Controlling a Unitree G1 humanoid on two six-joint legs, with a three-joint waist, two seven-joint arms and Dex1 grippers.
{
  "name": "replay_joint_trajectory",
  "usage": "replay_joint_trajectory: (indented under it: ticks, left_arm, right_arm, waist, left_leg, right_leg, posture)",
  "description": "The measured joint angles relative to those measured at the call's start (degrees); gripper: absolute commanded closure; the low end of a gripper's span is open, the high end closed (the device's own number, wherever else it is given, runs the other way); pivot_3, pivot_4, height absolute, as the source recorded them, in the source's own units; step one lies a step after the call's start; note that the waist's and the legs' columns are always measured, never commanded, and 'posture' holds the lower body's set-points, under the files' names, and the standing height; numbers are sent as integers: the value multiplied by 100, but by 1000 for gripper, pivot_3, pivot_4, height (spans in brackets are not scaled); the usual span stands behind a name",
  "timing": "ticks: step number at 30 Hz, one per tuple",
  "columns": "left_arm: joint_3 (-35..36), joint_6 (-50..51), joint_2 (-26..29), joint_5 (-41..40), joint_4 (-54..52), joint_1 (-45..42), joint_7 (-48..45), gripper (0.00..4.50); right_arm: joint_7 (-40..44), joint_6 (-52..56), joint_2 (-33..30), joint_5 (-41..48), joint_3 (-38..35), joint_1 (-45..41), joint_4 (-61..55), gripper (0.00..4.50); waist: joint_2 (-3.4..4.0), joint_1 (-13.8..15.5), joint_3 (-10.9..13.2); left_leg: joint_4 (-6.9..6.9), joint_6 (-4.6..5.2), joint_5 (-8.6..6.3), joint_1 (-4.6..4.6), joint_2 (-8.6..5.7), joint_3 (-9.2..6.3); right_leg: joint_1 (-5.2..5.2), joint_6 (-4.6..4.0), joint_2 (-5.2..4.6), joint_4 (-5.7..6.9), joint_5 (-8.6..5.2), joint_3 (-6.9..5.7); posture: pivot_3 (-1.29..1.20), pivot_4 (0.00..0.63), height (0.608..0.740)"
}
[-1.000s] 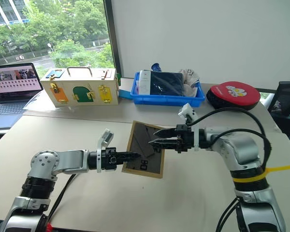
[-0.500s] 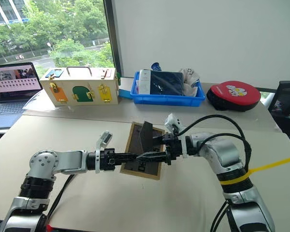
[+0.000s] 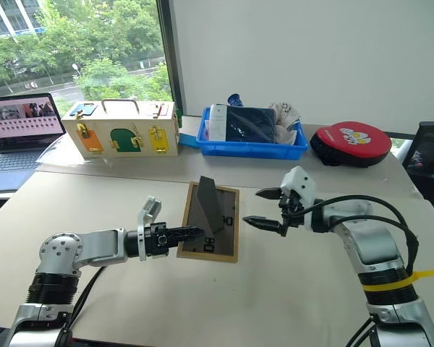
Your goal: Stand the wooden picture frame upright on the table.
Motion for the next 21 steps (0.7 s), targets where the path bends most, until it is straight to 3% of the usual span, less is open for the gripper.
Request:
replay_joint_trajectory:
  ticks: [3,5,7,11,16,21]
  left_arm:
    - [234,-83,-28,-847,528,-98,312,3336]
    - [386,65,-93,-1016,919,-265,311,3336]
    - [475,403,-90,-1045,1350,-456,150,3336]
    - [245,760,-128,-1057,1645,-668,116,3336]
    - [-65,981,-163,-1058,1749,-776,97,3336]
    - [-419,947,-68,-1112,1508,-768,173,3336]
  right_arm:
    - [-577,-689,60,-321,-441,242,63,73]
    - [-891,-1698,-130,-1035,-392,463,265,73]
    - [-1709,-3587,-404,-2503,-15,696,742,73]
    - [-2742,-5218,-276,-3932,526,679,1010,73]
    - [-3658,-5997,171,-5041,1082,351,1164,73]
    - [-4322,-6303,324,-5592,1150,-13,1233,73]
  waist:
    - [0,4,0]
    - [0,6,0]
    - [0,3,0]
    - [2,-37,-1]
    - [2,-45,-1]
    - [1,-3,-1]
  left_leg:
    - [-1,0,0,-1,-1,-1]
    - [0,0,0,-1,-3,0]
    - [-1,-3,3,2,-6,0]
    - [-5,-10,7,7,-5,-2]
    - [-7,-33,22,11,-5,-7]
    - [-6,-33,22,15,-5,-11]
  right_leg:
    - [0,0,0,0,0,0]
    - [0,1,0,-1,0,-1]
    - [-3,2,0,0,-1,0]
    - [-3,1,1,5,0,2]
    - [3,-1,0,11,1,1]
    - [11,-2,1,10,1,-4]
  posture:
    - [0,150,726]
    - [0,150,726]
    - [0,150,726]
    - [0,150,726]
    - [0,150,726]
    - [0,150,726]
